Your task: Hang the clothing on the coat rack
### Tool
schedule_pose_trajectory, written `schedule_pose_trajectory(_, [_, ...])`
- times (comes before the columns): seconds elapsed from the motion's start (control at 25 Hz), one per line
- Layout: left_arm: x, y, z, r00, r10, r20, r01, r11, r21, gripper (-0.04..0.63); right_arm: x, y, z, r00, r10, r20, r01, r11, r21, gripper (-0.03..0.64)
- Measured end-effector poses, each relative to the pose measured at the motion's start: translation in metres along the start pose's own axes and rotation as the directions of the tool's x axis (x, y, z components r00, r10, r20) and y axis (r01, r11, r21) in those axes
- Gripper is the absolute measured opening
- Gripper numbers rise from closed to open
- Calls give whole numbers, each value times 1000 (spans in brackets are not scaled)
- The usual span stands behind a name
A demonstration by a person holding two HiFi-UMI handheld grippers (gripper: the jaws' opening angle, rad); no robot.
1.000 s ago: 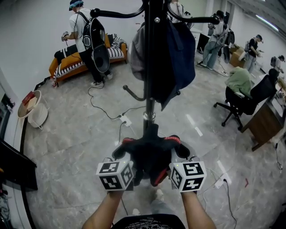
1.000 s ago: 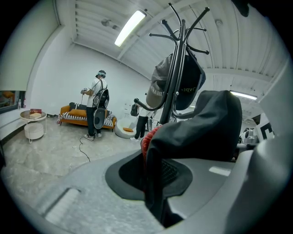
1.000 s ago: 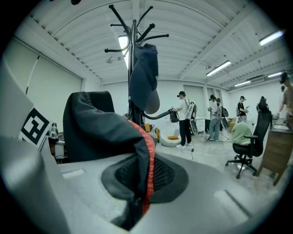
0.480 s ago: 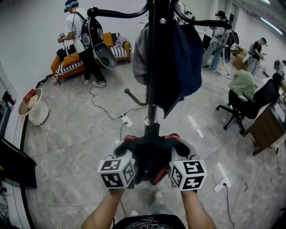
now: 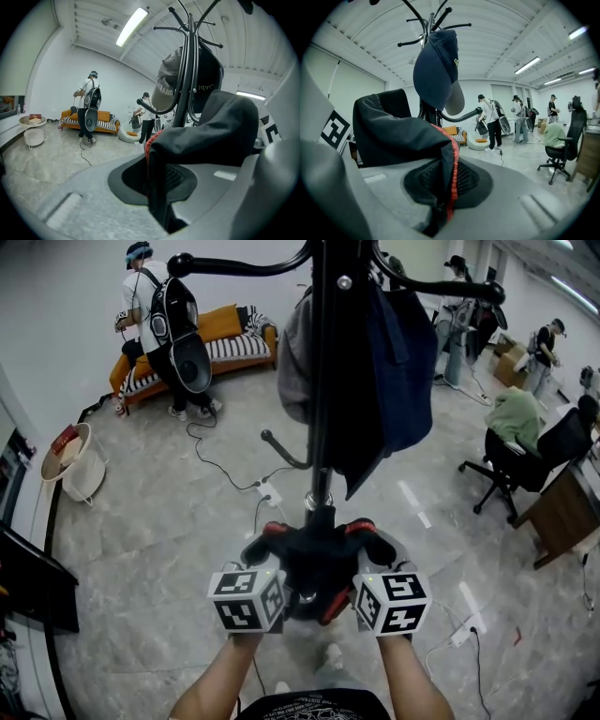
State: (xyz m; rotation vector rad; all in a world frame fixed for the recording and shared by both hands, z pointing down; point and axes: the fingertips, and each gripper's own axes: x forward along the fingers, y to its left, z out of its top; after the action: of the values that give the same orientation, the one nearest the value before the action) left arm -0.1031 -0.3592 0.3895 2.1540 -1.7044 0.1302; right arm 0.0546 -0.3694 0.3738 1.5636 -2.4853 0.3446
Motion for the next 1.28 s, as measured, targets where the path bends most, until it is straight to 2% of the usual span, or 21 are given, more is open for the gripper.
schedule_pose_trajectory(1.28, [5, -18, -41, 996, -53, -76, 54, 998, 13, 32, 10, 10, -41, 998, 31, -49, -29, 999, 28, 25])
